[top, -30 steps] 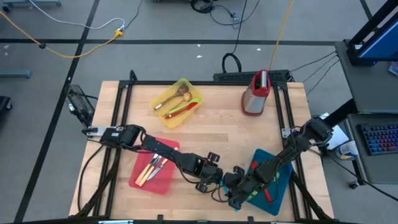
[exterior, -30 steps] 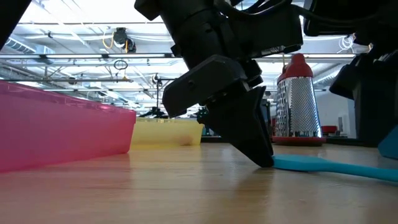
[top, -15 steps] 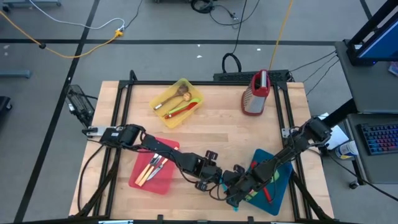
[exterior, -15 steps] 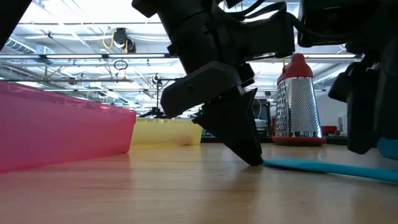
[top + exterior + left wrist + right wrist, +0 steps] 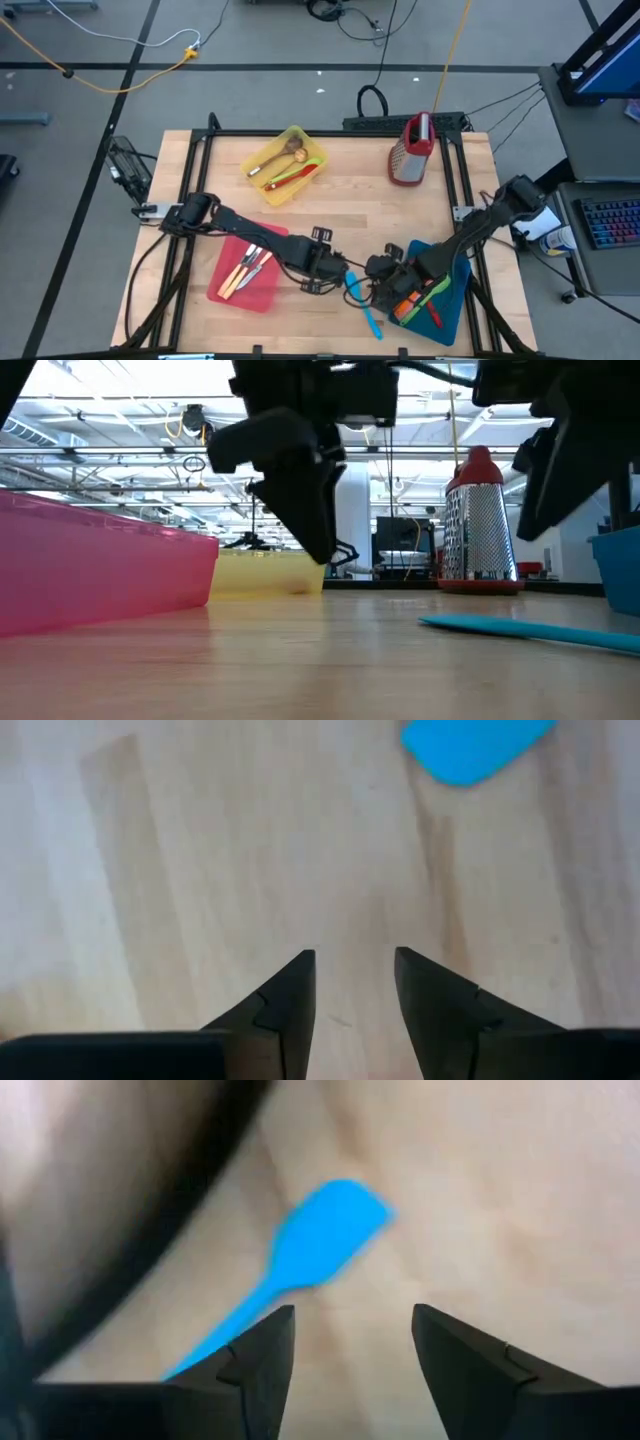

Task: Pick & Place Kitchen Items
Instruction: Put the blue spatula into the blue bin

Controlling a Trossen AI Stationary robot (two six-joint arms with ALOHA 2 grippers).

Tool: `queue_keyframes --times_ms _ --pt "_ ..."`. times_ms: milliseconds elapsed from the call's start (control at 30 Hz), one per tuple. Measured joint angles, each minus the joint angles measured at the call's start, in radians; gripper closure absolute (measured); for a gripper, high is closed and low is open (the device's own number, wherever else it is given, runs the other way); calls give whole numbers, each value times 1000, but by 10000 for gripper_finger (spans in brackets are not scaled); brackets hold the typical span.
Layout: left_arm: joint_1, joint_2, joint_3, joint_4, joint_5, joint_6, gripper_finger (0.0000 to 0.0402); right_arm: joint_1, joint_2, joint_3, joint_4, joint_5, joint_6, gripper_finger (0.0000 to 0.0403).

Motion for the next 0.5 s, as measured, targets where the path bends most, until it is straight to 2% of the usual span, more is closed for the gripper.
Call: queue_keyframes --times_ms 167,500 --pt "-6 -1 -3 -116 -58 -56 261 12 -43 2 63 9 -2 206" --pt "-41 -5 -37 -91 -30 -28 261 49 63 1 125 0 38 206"
